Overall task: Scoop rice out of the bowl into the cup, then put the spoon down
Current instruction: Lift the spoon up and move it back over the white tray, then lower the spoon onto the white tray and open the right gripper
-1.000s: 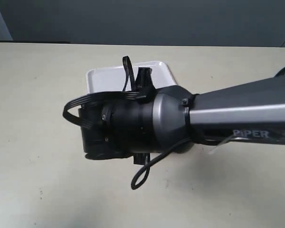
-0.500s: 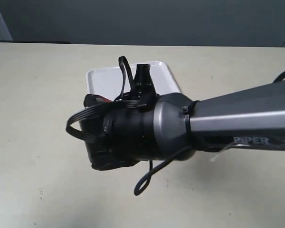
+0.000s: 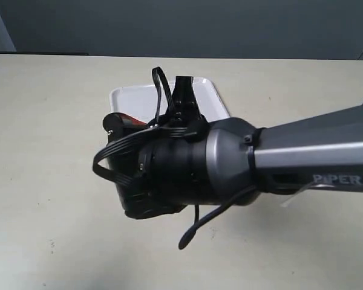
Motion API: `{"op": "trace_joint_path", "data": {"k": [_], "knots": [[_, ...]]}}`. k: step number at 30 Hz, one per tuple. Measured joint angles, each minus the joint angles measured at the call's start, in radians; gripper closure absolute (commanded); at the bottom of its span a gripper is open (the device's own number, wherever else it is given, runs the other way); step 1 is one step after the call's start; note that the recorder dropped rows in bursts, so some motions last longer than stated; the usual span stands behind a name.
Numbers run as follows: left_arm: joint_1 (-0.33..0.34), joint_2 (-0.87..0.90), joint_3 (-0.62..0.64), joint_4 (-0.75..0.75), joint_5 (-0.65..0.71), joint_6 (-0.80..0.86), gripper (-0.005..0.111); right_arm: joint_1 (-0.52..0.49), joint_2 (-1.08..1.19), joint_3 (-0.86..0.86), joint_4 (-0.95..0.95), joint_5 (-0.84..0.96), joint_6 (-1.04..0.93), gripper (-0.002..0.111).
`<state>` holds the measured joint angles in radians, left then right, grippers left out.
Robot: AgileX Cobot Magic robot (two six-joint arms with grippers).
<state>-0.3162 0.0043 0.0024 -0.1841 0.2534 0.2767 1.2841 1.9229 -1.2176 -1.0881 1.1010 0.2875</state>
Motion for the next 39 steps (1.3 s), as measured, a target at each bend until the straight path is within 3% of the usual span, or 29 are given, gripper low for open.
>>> {"op": "trace_joint_path", "data": {"k": [6, 14, 21, 27, 34, 39], "knots": [[0.000, 0.000, 0.000, 0.000, 0.000, 0.000, 0.106, -0.043, -0.011, 0.000, -0.020, -0.080, 0.000, 0.109], [0.000, 0.000, 0.000, 0.000, 0.000, 0.000, 0.106, -0.283, -0.034, -0.074, 0.103, -0.211, -0.022, 0.109], [0.000, 0.000, 0.000, 0.000, 0.000, 0.000, 0.106, -0.484, -0.034, -0.170, 0.408, -0.389, -0.176, 0.109], [0.000, 0.000, 0.000, 0.000, 0.000, 0.000, 0.106, -0.617, -0.028, -0.229, 0.688, -0.421, -0.256, 0.109], [0.000, 0.000, 0.000, 0.000, 0.000, 0.000, 0.106, -0.651, 0.016, -0.238, 0.918, -0.386, -0.459, 0.109], [0.000, 0.000, 0.000, 0.000, 0.000, 0.000, 0.106, -0.651, 0.050, -0.238, 0.962, -0.377, -0.501, 0.109]]}}
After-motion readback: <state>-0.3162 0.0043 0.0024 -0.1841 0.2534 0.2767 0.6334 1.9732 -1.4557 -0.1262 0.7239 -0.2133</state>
